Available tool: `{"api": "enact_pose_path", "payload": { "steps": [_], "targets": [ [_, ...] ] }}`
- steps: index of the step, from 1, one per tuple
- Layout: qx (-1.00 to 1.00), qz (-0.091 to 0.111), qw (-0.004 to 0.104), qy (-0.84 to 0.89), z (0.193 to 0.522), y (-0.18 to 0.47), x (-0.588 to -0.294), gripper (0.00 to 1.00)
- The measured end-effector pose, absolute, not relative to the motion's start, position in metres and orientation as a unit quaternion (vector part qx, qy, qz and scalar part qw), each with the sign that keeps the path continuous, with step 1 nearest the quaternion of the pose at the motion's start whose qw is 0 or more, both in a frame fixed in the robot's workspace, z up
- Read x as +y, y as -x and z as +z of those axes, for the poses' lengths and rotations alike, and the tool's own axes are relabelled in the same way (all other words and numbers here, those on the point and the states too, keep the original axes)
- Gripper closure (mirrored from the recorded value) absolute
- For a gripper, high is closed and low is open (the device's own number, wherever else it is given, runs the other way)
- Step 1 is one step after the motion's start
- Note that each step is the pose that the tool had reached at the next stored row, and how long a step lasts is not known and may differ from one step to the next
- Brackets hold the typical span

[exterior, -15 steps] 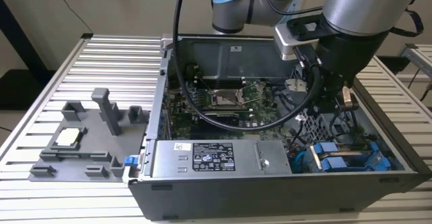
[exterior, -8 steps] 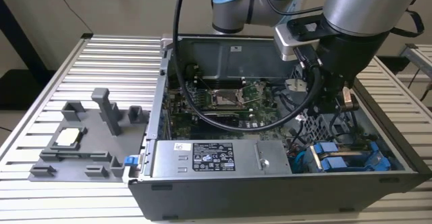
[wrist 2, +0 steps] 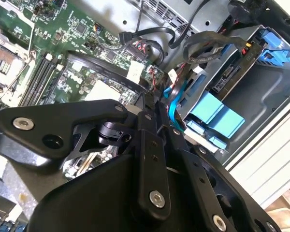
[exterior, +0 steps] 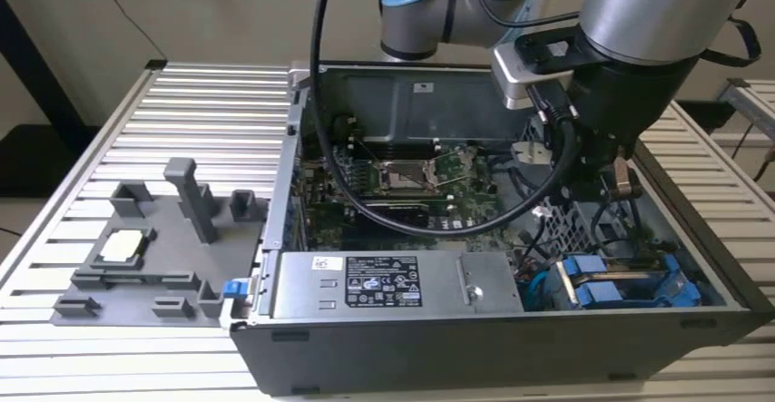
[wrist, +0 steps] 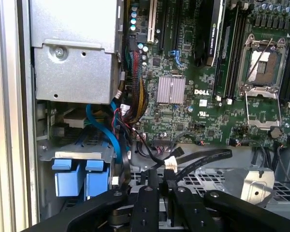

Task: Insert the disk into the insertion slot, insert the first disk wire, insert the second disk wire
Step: 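Insert the second disk wire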

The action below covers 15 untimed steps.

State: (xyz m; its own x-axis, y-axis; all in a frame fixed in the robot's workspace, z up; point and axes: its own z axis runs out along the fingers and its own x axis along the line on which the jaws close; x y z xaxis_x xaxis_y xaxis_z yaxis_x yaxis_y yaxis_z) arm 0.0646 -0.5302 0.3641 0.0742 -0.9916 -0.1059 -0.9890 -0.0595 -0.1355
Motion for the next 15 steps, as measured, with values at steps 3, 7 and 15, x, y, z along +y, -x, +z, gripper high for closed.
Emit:
{"api": "enact_pose_path", "payload": {
  "steps": [3,7,15],
  "targets": [
    [0.680,-0.008,0.086,0.728,0.3641,-0.0646,-0.5302,0.84],
    [0.680,-0.008,0.086,0.728,0.3641,-0.0645,-0.5302,0.84],
    [0.681,-0.005,0.083,0.728,0.3641,-0.0707,-0.5319,0.84]
  ]
}}
